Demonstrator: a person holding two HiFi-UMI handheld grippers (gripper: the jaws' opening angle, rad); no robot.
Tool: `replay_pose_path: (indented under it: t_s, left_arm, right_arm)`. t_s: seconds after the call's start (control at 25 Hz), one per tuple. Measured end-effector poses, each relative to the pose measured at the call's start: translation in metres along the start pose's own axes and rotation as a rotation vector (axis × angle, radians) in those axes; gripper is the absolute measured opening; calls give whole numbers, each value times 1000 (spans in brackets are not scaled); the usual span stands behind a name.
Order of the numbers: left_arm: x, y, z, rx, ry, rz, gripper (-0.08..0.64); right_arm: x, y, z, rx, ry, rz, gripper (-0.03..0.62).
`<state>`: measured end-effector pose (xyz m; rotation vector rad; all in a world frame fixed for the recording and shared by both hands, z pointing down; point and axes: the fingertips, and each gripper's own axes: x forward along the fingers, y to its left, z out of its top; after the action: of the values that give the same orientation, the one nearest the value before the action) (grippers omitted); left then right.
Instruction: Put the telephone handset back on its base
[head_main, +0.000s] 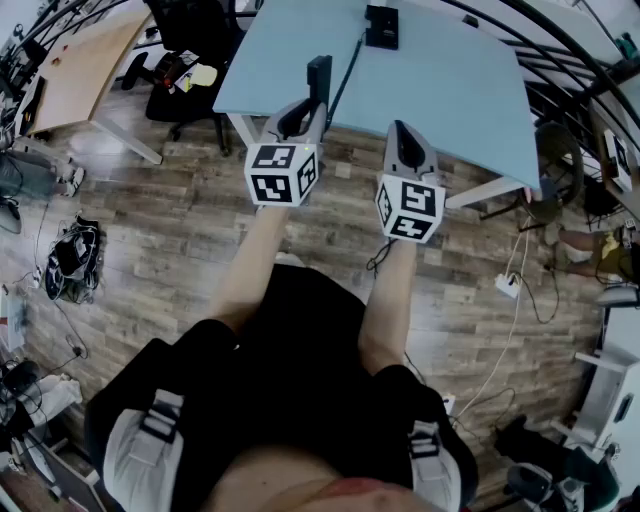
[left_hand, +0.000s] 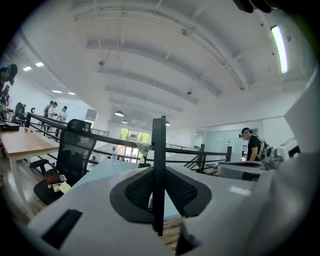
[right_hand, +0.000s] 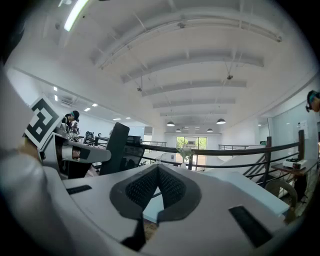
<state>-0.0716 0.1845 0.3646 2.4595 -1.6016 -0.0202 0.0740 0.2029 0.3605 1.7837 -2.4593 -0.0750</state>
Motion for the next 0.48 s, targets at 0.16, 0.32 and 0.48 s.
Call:
replay_pose_path:
  t_s: [0.16, 0.32, 0.48]
  left_arm:
    - [2, 4, 1, -16, -2, 11, 66]
    - [8, -4, 6, -7, -5, -17, 66]
    - [13, 5, 12, -27, -15, -12, 66]
  right_arm:
    - [0, -6, 4, 17, -17, -46, -11]
    - [-1, -24, 2, 64, -25, -77, -11]
    - [3, -28, 7, 80, -41, -73, -11]
